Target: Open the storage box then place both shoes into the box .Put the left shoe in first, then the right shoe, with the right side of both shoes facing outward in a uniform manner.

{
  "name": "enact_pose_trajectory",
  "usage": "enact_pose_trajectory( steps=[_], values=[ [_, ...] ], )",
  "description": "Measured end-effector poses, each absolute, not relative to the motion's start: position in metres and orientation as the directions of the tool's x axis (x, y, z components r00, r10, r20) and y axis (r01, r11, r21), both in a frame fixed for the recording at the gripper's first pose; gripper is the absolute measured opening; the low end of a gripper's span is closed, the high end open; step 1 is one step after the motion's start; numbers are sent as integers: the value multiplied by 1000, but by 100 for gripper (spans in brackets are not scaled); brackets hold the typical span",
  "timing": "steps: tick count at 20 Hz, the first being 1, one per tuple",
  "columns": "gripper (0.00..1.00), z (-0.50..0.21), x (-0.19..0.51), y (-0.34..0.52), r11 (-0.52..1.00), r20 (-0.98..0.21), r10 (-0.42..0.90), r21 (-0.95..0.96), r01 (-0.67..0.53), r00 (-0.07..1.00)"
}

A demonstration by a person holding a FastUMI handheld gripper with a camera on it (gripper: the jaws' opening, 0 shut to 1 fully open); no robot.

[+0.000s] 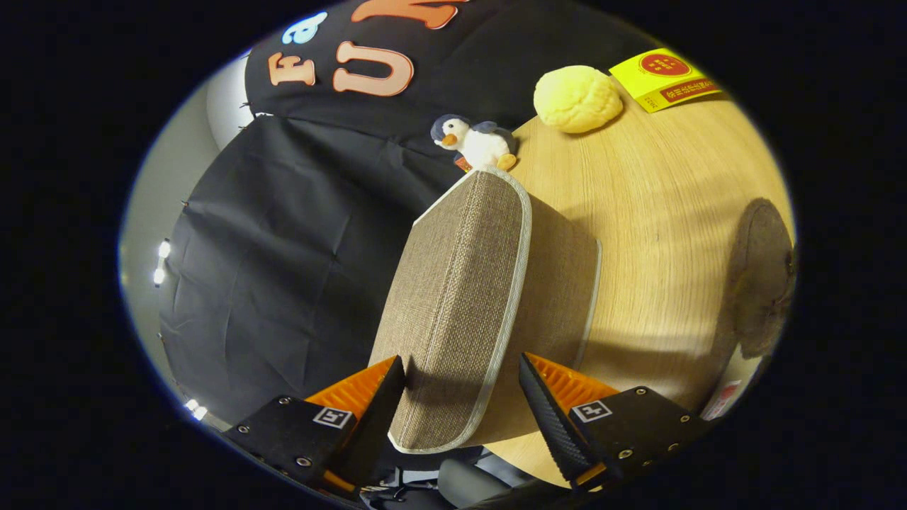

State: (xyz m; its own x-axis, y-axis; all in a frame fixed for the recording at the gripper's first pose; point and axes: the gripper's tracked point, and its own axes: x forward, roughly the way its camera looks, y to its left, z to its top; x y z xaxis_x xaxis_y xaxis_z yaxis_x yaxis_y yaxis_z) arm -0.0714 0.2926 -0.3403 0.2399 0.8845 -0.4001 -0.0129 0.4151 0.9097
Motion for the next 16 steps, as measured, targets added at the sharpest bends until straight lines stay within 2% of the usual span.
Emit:
enact_pose_trajectory(
  steps=[4, 7, 9, 16],
  values=[
    [94, -341, -75, 299, 358, -359, 907, 933, 47, 220],
    [80, -334, -74, 300, 348, -350, 911, 936, 49, 219],
    [75, -330, -74, 297, 341, -343, 914, 939, 48, 216],
    [73, -283, -65, 277, 256, -253, 931, 966, 22, 262]
  ],
)
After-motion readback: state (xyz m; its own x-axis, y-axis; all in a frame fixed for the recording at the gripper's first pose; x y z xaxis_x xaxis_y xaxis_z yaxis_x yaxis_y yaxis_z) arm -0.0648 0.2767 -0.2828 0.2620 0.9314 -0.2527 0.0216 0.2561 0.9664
